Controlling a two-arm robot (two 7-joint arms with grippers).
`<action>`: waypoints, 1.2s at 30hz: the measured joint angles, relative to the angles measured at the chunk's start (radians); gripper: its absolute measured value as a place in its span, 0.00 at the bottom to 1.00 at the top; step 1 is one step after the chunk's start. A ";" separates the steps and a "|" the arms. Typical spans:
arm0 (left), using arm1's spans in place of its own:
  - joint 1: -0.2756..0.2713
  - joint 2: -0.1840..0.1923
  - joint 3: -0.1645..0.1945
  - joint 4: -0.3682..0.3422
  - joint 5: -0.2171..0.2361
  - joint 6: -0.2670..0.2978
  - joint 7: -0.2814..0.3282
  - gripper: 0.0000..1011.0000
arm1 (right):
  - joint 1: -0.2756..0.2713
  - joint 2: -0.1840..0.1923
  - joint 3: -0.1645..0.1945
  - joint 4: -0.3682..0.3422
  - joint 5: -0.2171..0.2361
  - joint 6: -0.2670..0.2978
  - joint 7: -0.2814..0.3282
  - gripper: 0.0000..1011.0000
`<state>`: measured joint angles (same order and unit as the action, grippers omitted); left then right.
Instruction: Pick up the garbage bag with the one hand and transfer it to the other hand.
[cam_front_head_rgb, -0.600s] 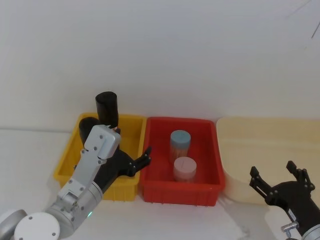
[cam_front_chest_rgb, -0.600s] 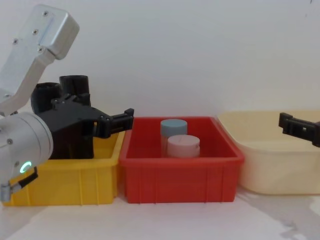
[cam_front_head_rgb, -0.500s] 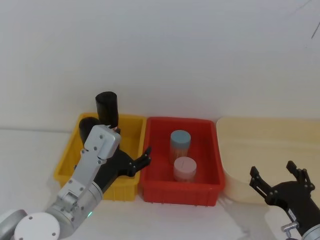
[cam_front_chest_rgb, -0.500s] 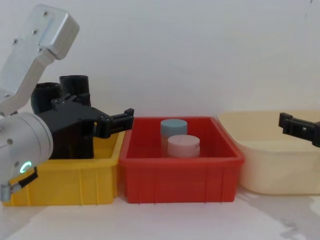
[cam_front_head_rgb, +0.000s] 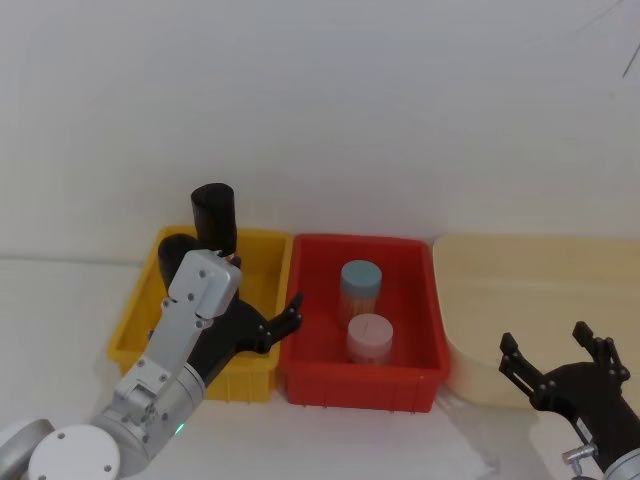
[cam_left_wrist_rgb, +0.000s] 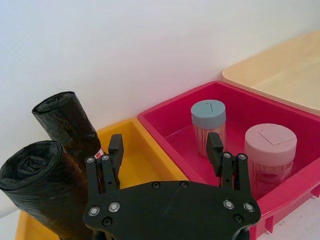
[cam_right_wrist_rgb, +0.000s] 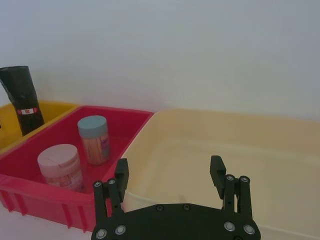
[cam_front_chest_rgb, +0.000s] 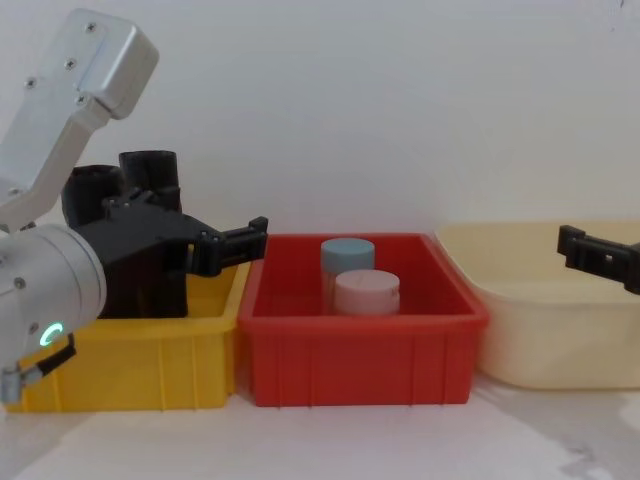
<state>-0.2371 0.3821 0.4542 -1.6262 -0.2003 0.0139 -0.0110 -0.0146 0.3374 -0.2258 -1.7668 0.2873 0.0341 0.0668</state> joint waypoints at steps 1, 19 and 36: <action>0.000 0.000 0.000 0.000 0.000 0.000 0.000 0.99 | 0.000 0.000 0.000 0.000 0.000 0.000 0.000 0.99; 0.000 0.000 0.000 0.000 0.000 0.000 0.000 0.99 | -0.007 0.017 0.008 -0.019 0.013 0.015 0.030 0.99; 0.000 0.000 0.000 0.000 0.000 0.000 0.000 0.99 | 0.068 0.065 -0.040 -0.051 0.034 0.108 0.170 0.99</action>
<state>-0.2371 0.3821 0.4542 -1.6262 -0.2004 0.0138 -0.0110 0.0536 0.4022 -0.2662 -1.8182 0.3215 0.1423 0.2368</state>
